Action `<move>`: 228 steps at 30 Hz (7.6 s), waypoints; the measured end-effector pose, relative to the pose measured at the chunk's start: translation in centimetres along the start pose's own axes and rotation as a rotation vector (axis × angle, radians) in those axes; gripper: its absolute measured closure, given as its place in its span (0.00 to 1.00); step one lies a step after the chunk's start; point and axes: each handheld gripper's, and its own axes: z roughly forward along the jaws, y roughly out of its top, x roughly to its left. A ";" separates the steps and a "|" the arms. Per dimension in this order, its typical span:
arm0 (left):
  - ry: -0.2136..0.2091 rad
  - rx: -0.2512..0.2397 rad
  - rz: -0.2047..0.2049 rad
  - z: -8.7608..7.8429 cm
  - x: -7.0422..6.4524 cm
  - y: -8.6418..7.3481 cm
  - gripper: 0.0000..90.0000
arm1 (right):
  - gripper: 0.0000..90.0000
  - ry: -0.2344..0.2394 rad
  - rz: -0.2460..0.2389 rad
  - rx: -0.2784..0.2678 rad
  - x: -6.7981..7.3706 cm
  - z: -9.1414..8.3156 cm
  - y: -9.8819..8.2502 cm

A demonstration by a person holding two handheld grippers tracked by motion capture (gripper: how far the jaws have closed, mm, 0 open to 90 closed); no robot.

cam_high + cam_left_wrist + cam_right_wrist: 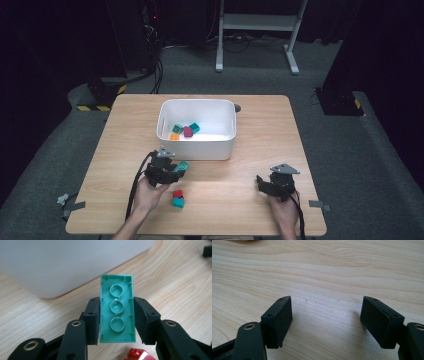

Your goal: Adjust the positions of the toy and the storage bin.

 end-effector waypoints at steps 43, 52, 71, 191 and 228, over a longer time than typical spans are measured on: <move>-0.021 -0.196 -0.051 -7.9 3.9 5.3 0.65 | 0.28 0.000 0.000 0.000 0.0 0.0 0.0; -0.028 -0.200 -0.060 -8.0 4.7 6.8 0.65 | 0.28 0.001 0.000 0.000 0.0 0.0 0.0; -0.022 -0.195 -0.053 -7.1 5.7 10.0 0.65 | 0.28 0.000 0.001 0.000 0.0 0.0 0.0; -0.095 0.044 -0.014 1.2 -0.7 -5.6 0.47 | 0.28 0.000 0.000 0.000 0.0 0.0 0.0; -0.030 0.015 -0.004 2.0 0.7 -5.4 0.74 | 0.28 0.000 0.000 0.000 0.0 0.0 0.0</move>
